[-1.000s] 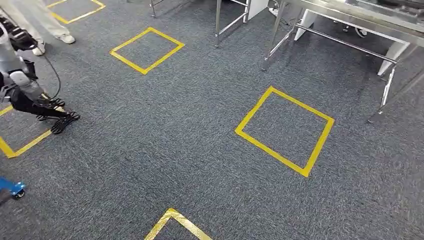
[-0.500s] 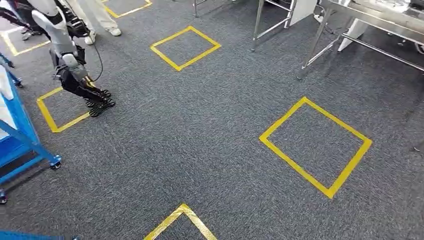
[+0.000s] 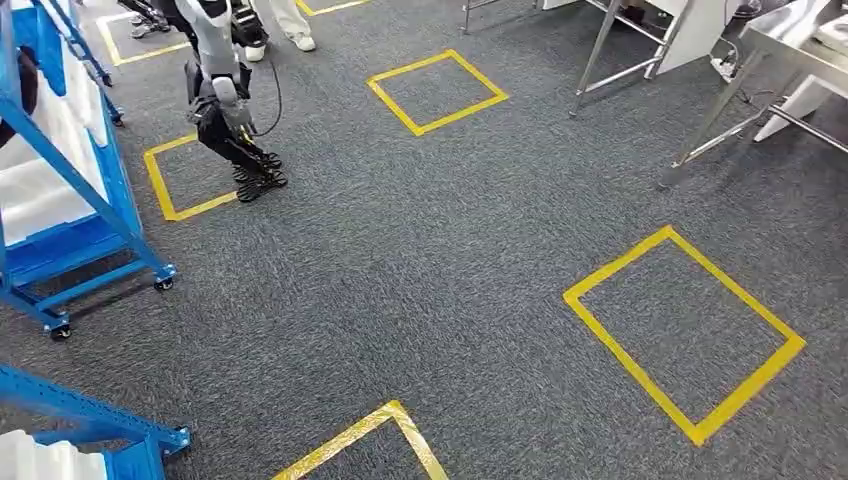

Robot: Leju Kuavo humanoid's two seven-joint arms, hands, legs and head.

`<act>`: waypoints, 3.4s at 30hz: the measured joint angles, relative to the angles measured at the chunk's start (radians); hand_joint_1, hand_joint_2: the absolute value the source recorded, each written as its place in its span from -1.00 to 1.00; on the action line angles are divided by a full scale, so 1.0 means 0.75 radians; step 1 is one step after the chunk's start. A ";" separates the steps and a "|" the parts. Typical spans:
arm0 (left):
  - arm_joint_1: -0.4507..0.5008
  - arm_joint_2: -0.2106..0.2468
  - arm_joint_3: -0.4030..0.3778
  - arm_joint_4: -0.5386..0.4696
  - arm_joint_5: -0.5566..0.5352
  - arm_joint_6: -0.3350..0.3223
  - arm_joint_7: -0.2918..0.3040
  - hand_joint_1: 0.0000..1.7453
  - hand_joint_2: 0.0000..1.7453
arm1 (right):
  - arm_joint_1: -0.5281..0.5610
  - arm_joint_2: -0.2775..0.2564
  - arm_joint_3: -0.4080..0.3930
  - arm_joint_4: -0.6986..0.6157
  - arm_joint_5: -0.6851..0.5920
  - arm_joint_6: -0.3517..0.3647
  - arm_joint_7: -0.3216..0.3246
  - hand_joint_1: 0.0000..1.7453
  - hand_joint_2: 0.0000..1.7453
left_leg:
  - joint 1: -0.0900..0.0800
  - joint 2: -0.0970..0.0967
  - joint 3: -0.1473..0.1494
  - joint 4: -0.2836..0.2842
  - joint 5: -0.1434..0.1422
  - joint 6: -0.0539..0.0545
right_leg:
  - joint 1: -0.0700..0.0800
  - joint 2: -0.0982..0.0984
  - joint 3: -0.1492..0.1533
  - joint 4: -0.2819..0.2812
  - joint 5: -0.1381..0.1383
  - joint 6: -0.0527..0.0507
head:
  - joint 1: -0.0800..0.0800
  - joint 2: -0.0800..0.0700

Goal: Take the parts from the cabinet and place them on the table.

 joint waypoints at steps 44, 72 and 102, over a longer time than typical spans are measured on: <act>0.001 0.001 0.000 0.000 0.027 0.003 0.001 -1.00 -1.00 | 0.002 0.009 0.001 0.001 0.000 0.001 0.012 -1.00 -1.00 | -0.002 -0.029 -0.080 0.143 -0.079 -0.060 | -0.007 0.026 0.128 -0.366 0.249 -0.066 | 0.000 0.000; 0.005 -0.001 0.002 0.001 0.041 0.007 -0.002 -1.00 -1.00 | 0.005 0.007 0.002 0.001 0.000 0.001 0.007 -1.00 -1.00 | -0.004 -0.172 -0.024 0.026 -0.001 -0.047 | -0.002 0.060 0.119 -0.353 0.247 -0.042 | 0.000 0.000; 0.006 0.001 0.006 0.000 0.063 0.010 0.002 -1.00 -1.00 | 0.008 0.003 0.009 0.001 -0.001 0.002 0.000 -1.00 -1.00 | -0.004 -0.168 -0.013 0.016 -0.001 -0.039 | 0.008 0.074 0.119 -0.350 0.247 -0.034 | -0.001 0.000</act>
